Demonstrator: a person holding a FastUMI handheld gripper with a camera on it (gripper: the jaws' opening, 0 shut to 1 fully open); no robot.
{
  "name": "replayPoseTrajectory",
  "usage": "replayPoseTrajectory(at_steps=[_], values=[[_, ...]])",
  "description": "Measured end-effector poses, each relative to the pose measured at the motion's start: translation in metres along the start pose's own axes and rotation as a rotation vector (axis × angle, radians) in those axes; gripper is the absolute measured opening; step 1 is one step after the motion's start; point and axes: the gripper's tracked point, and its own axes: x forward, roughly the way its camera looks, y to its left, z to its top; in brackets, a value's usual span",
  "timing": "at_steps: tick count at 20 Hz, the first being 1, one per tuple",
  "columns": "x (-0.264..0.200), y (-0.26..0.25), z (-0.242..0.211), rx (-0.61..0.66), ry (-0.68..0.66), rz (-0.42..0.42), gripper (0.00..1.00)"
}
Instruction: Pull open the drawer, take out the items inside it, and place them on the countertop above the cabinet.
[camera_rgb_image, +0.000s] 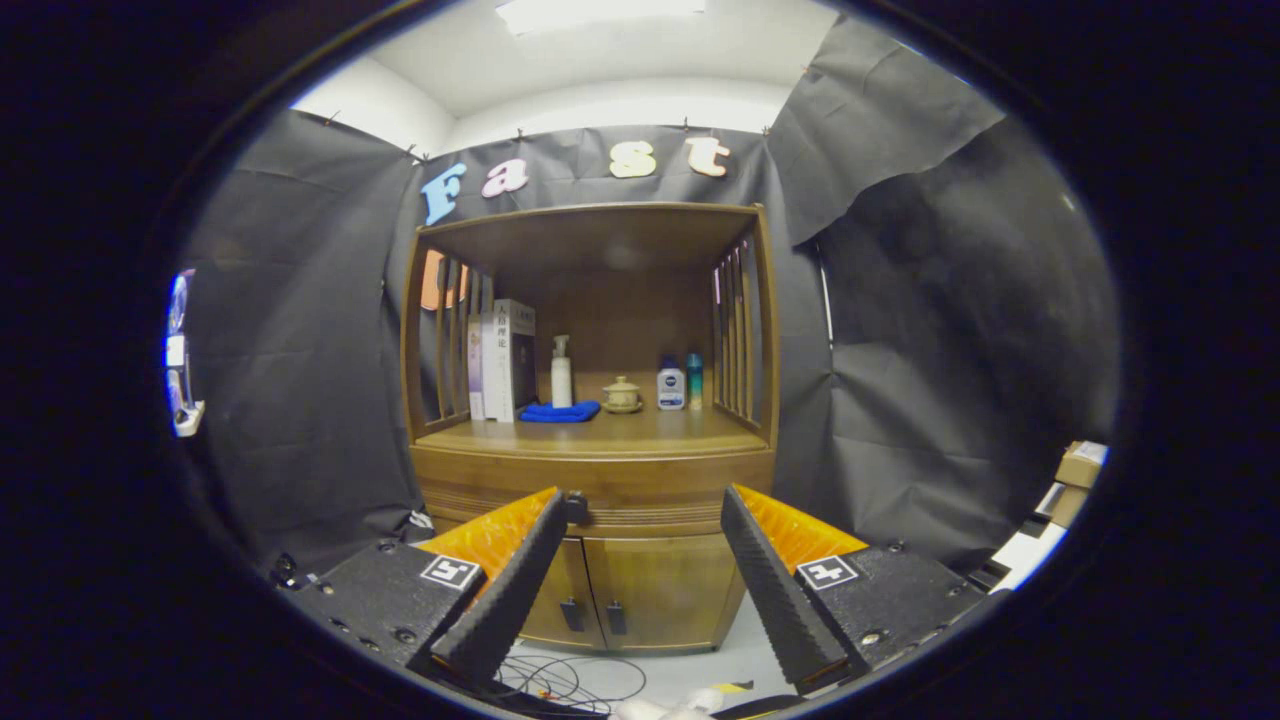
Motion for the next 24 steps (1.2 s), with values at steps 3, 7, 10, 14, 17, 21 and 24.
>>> replayPoseTrajectory(at_steps=[3, 7, 10, 14, 17, 21, 24], values=[[0.031, -0.001, 0.004, -0.015, -0.006, -0.021, 1.0], [0.08, 0.021, -0.006, 0.016, 0.028, 0.013, 1.0], [0.115, 0.041, -0.017, 0.01, 0.06, 0.049, 1.0], [0.164, 0.066, -0.046, -0.016, 0.089, 0.058, 1.0], [0.193, 0.084, -0.074, -0.022, 0.118, 0.061, 1.0], [0.225, 0.096, -0.105, -0.076, 0.148, 0.034, 0.99], [0.239, 0.103, -0.118, -0.099, 0.161, 0.032, 0.95]])
